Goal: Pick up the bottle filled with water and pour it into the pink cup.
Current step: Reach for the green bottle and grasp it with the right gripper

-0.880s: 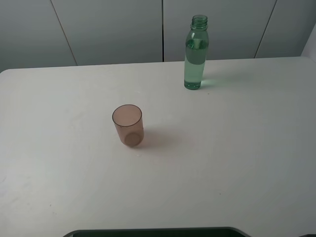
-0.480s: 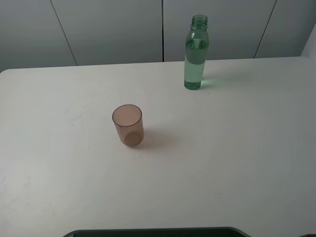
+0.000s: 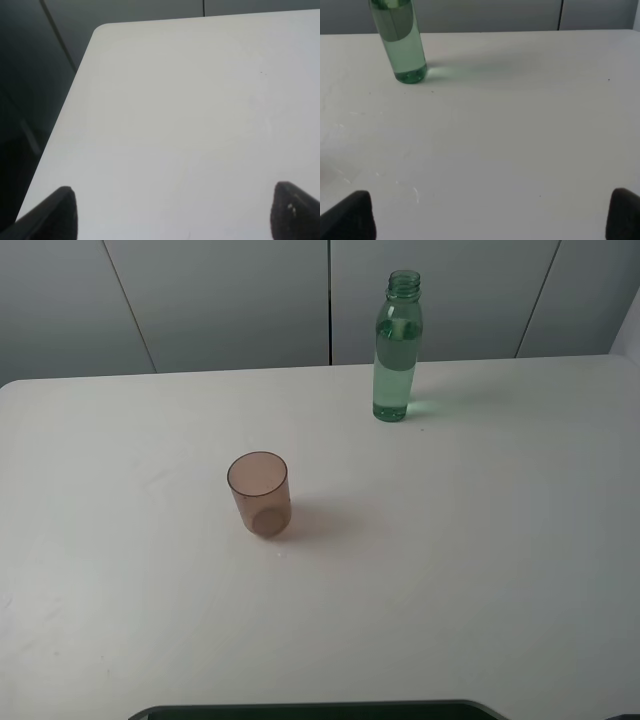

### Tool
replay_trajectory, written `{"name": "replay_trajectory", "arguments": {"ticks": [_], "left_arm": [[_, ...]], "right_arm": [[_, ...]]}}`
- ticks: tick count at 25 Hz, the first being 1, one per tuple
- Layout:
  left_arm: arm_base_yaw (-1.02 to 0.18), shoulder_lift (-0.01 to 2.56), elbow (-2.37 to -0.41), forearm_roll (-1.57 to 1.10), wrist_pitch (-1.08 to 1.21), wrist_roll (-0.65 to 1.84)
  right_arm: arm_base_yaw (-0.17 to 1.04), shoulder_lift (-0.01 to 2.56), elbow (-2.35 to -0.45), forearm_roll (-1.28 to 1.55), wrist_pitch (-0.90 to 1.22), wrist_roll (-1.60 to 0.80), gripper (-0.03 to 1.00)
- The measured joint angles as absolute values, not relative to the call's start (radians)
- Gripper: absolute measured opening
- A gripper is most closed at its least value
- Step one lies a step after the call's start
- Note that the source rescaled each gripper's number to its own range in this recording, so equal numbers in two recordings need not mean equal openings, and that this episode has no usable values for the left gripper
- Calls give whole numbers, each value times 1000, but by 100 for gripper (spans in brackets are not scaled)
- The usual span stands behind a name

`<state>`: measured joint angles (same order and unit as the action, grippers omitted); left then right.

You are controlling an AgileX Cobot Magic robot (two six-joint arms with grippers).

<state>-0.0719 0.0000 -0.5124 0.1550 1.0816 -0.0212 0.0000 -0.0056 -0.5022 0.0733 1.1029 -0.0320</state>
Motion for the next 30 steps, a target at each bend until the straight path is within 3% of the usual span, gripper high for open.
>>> {"name": "replay_trajectory", "arguments": {"ticks": [30], "left_arm": [[-72, 0, -512, 155, 1082, -21]], "right_arm": [[89, -3, -532, 74, 1118, 41, 100]]}}
